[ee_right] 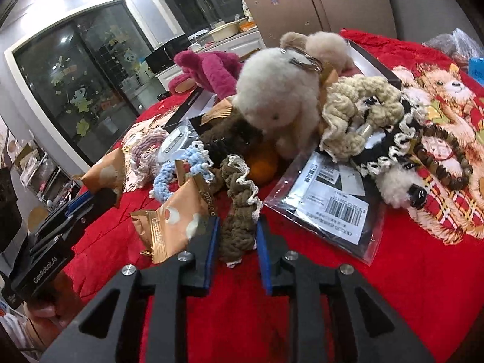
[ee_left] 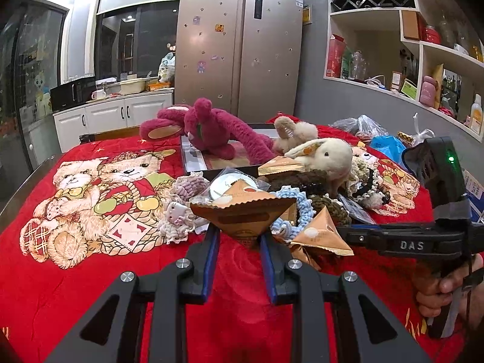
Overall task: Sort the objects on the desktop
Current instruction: 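Lift the candy and scrunchie from the pile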
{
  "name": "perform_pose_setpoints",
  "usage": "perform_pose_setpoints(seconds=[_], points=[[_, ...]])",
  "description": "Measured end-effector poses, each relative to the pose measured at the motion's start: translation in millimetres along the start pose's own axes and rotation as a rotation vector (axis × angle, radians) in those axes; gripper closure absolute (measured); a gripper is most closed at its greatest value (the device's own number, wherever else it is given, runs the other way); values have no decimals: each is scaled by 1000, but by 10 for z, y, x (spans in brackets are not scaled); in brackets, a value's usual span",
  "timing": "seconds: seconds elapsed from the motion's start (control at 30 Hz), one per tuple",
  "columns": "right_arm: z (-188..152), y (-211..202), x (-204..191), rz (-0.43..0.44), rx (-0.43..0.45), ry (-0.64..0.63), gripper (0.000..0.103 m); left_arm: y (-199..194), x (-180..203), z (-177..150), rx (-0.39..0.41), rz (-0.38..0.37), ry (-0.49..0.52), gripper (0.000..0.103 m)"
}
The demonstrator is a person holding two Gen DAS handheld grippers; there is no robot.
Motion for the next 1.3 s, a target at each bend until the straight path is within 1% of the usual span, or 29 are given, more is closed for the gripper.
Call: perform_pose_setpoints(seconds=[0.03,0.07,0.27,0.37,0.43,0.53,0.63,0.77,0.93,1.1,1.3], points=[[-5,7,11,0,-4,7,89,-4,2,2,2,0,2,76],[-10,14,13,4,-8,10,90,-7,6,1,2,-3,3,76],[15,-60,-45,-8,22,-10,91,-15,11,10,6,-9,1,76],[58,-182,-70,-18,75,-26,91,-27,21,17,11,-12,2,76],[112,-279,-123,-38,116,-57,91,-34,31,20,14,-13,7,76],[147,-401,-256,-84,157,-128,91,-39,52,22,20,-11,19,76],[148,-528,-376,-110,190,-180,90,-37,50,23,23,-7,20,76],[149,-667,-444,-103,207,-184,90,-2,-39,29,6,6,-21,76],[200,-779,-396,-124,235,-182,90,19,-148,39,-3,10,-78,76],[198,-854,-397,-134,246,-200,90,12,-113,35,1,12,-60,76],[210,-894,-463,-120,258,-219,90,-19,-77,44,20,13,-38,76]])
Point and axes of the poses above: each gripper's, at about its wrist camera, not at the fingertips, and y roughly the way its jaws point, x to its right, z to its top, the point moved 9 cm from there along y, roughly the way its jaws point, and after that the axes turned 14 degrees about -y, right-handed, at the moved point
